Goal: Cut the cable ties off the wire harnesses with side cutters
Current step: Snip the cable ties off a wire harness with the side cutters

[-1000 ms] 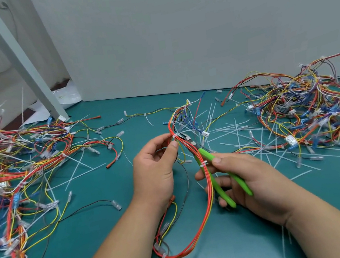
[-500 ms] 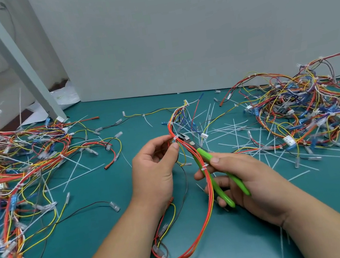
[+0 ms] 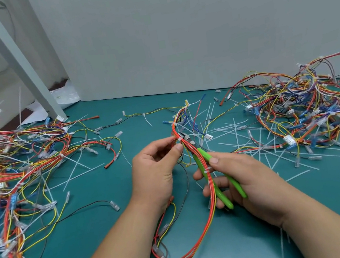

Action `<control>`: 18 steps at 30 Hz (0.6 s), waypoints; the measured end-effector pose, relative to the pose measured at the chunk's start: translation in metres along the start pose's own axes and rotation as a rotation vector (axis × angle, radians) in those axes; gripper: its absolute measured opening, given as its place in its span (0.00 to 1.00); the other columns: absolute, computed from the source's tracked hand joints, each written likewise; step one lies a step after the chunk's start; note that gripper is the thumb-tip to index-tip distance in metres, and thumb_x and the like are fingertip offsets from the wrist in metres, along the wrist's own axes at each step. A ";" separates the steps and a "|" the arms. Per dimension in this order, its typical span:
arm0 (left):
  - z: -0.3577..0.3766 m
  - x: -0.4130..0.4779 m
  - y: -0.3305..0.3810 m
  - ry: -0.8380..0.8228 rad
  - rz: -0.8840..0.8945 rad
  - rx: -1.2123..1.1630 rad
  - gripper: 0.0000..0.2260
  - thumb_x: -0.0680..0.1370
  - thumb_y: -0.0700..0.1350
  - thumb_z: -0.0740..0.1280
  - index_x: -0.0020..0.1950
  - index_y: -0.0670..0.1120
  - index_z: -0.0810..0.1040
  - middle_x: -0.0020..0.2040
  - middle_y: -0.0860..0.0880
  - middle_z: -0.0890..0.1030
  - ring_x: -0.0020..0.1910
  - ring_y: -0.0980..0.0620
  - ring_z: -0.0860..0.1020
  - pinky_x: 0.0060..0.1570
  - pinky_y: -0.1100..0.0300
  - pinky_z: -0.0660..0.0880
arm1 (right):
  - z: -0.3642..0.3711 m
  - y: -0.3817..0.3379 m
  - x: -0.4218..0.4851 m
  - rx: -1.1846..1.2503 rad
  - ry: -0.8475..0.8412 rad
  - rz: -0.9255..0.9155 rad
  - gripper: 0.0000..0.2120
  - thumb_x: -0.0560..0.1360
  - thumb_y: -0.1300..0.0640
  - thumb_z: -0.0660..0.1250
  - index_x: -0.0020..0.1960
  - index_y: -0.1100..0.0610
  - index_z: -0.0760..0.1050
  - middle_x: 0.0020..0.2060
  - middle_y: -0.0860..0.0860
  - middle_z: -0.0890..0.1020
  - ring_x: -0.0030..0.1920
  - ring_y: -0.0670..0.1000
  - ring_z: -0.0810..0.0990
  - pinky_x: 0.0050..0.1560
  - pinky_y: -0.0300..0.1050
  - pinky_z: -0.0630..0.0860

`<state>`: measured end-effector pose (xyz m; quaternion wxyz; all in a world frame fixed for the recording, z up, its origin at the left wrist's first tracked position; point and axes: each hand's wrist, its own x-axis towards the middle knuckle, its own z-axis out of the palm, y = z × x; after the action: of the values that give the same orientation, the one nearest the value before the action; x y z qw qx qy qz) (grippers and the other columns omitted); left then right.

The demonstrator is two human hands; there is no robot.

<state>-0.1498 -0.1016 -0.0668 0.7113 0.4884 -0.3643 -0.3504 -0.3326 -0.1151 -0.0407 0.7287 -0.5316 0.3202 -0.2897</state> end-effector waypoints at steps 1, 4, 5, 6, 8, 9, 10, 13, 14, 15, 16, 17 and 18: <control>0.000 0.000 0.000 0.003 -0.001 -0.003 0.08 0.74 0.35 0.75 0.47 0.48 0.87 0.43 0.48 0.87 0.42 0.57 0.82 0.43 0.68 0.77 | 0.000 0.001 0.000 -0.004 0.003 -0.005 0.15 0.74 0.47 0.67 0.57 0.48 0.85 0.54 0.60 0.84 0.42 0.56 0.82 0.32 0.46 0.76; 0.000 0.000 0.000 0.006 -0.002 -0.007 0.08 0.73 0.34 0.75 0.48 0.46 0.87 0.44 0.47 0.87 0.43 0.57 0.83 0.43 0.67 0.77 | 0.001 0.003 0.001 -0.023 0.012 -0.019 0.15 0.74 0.47 0.67 0.58 0.48 0.84 0.53 0.60 0.84 0.41 0.55 0.83 0.32 0.46 0.77; 0.000 0.001 0.000 0.005 -0.003 -0.012 0.08 0.73 0.34 0.75 0.48 0.46 0.86 0.44 0.47 0.87 0.42 0.57 0.83 0.43 0.67 0.77 | 0.001 0.003 0.001 -0.031 0.013 -0.022 0.15 0.74 0.47 0.67 0.58 0.48 0.84 0.53 0.59 0.84 0.41 0.55 0.83 0.32 0.46 0.77; 0.000 0.001 0.000 0.004 -0.004 -0.017 0.08 0.73 0.34 0.75 0.48 0.45 0.86 0.44 0.48 0.87 0.42 0.57 0.83 0.43 0.68 0.77 | 0.001 0.003 0.002 -0.042 0.012 -0.026 0.15 0.74 0.48 0.67 0.59 0.48 0.84 0.52 0.59 0.84 0.40 0.55 0.83 0.32 0.46 0.77; 0.000 0.001 0.000 0.003 -0.004 -0.017 0.08 0.73 0.34 0.75 0.48 0.46 0.86 0.43 0.48 0.87 0.42 0.57 0.83 0.43 0.68 0.77 | 0.001 0.002 0.002 -0.078 0.005 -0.037 0.16 0.74 0.48 0.67 0.60 0.47 0.84 0.52 0.59 0.83 0.40 0.55 0.81 0.32 0.46 0.76; 0.000 0.001 0.000 0.004 -0.003 -0.012 0.08 0.74 0.34 0.75 0.48 0.46 0.87 0.43 0.48 0.87 0.42 0.57 0.83 0.43 0.68 0.77 | 0.001 0.002 0.002 -0.098 0.003 -0.043 0.16 0.74 0.48 0.67 0.60 0.46 0.84 0.52 0.60 0.83 0.40 0.55 0.80 0.32 0.46 0.76; 0.000 0.001 0.000 0.004 -0.003 -0.008 0.08 0.74 0.34 0.75 0.47 0.47 0.87 0.42 0.49 0.87 0.42 0.57 0.83 0.43 0.68 0.77 | 0.001 0.002 0.002 -0.115 0.005 -0.048 0.16 0.74 0.48 0.67 0.60 0.45 0.84 0.52 0.59 0.83 0.40 0.56 0.79 0.32 0.46 0.76; 0.000 0.001 0.000 0.002 -0.010 -0.009 0.08 0.74 0.35 0.75 0.47 0.48 0.87 0.43 0.49 0.87 0.42 0.57 0.82 0.43 0.68 0.77 | 0.000 0.003 0.003 -0.131 0.009 -0.057 0.16 0.74 0.47 0.67 0.60 0.45 0.84 0.52 0.59 0.83 0.40 0.57 0.77 0.33 0.46 0.76; 0.000 0.001 0.000 0.002 -0.011 -0.011 0.08 0.74 0.35 0.75 0.47 0.47 0.87 0.43 0.49 0.87 0.42 0.57 0.83 0.43 0.68 0.77 | 0.001 0.003 0.003 -0.133 0.009 -0.058 0.16 0.74 0.47 0.67 0.60 0.45 0.84 0.52 0.59 0.83 0.40 0.56 0.78 0.33 0.46 0.76; 0.000 0.001 0.000 0.004 -0.011 -0.013 0.08 0.74 0.35 0.75 0.47 0.47 0.87 0.43 0.49 0.87 0.42 0.57 0.83 0.43 0.67 0.77 | 0.000 0.003 0.003 -0.136 0.009 -0.058 0.16 0.74 0.47 0.67 0.60 0.44 0.84 0.52 0.58 0.84 0.40 0.56 0.78 0.33 0.46 0.76; 0.000 0.001 -0.001 0.005 -0.011 -0.014 0.08 0.74 0.35 0.75 0.47 0.47 0.87 0.43 0.49 0.87 0.42 0.56 0.83 0.43 0.67 0.77 | 0.000 0.004 0.003 -0.140 0.008 -0.060 0.16 0.74 0.47 0.67 0.60 0.44 0.84 0.52 0.58 0.84 0.40 0.56 0.78 0.33 0.46 0.76; 0.000 0.000 -0.001 0.005 -0.009 -0.014 0.08 0.74 0.35 0.75 0.48 0.47 0.86 0.43 0.49 0.87 0.42 0.57 0.83 0.43 0.68 0.77 | 0.000 0.004 0.003 -0.142 0.006 -0.062 0.16 0.74 0.47 0.67 0.60 0.45 0.84 0.52 0.58 0.84 0.40 0.56 0.77 0.33 0.46 0.76; 0.000 0.000 -0.001 0.004 -0.007 -0.012 0.08 0.74 0.35 0.75 0.48 0.47 0.86 0.42 0.49 0.87 0.42 0.57 0.83 0.43 0.68 0.77 | -0.001 0.004 0.003 -0.142 0.003 -0.065 0.16 0.74 0.47 0.67 0.60 0.44 0.84 0.51 0.58 0.84 0.40 0.57 0.77 0.33 0.46 0.76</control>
<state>-0.1496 -0.1019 -0.0673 0.7137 0.4862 -0.3589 -0.3541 -0.3308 -0.1166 -0.0454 0.6788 -0.5916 0.3237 -0.2906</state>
